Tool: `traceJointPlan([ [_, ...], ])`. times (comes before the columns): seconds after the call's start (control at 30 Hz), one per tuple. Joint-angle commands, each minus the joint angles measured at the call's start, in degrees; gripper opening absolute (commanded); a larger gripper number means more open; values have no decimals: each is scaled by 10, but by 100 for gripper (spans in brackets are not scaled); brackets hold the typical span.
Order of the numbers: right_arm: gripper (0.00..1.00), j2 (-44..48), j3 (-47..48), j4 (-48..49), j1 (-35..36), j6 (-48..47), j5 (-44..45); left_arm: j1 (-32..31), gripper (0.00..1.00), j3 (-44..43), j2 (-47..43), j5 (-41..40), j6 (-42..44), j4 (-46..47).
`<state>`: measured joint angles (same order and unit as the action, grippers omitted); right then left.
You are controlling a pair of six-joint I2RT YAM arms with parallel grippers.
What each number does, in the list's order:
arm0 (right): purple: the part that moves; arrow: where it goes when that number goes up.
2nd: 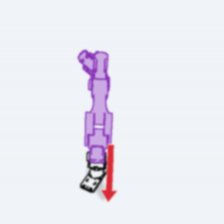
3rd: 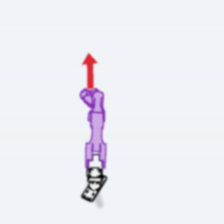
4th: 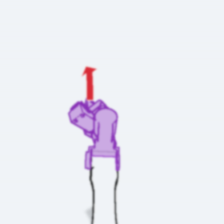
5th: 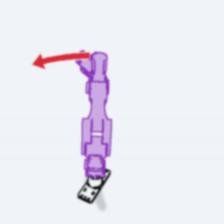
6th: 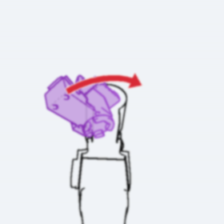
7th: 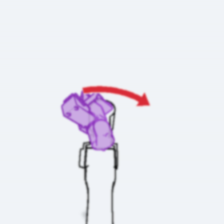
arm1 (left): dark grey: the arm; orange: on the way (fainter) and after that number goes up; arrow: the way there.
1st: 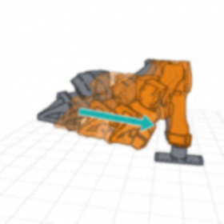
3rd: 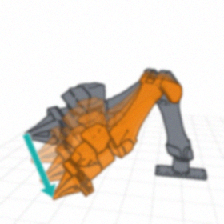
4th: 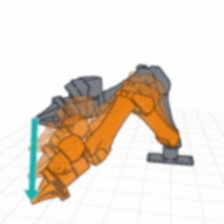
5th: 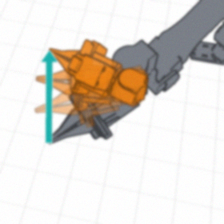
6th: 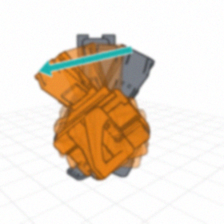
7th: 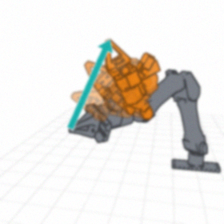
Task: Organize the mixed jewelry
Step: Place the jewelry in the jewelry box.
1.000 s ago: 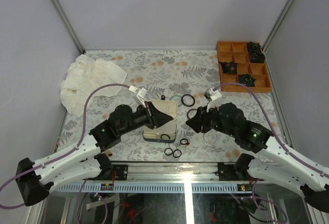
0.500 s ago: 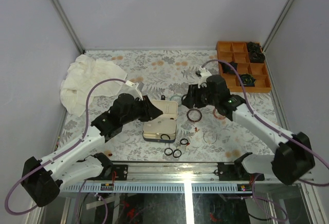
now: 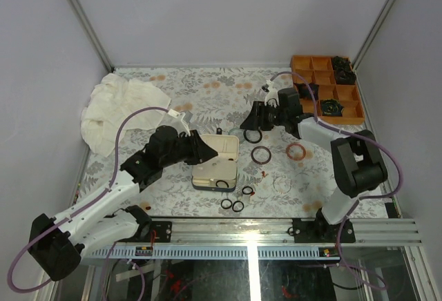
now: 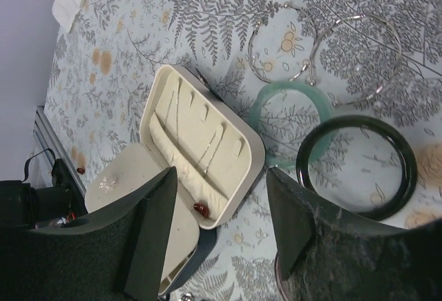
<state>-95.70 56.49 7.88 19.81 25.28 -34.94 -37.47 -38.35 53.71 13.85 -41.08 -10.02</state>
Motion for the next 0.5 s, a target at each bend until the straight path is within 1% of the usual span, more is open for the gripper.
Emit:
traceJointPlan([
  [0.0,62,-47,46,79,1,23,-58,7,0,7,-8,20,13,18],
  [0.17,61,-103,67,83,1,30,-73,12,0,11,-9,22,14,18],
  [0.47,62,-134,54,90,1,21,-74,15,0,18,-11,23,14,18],
])
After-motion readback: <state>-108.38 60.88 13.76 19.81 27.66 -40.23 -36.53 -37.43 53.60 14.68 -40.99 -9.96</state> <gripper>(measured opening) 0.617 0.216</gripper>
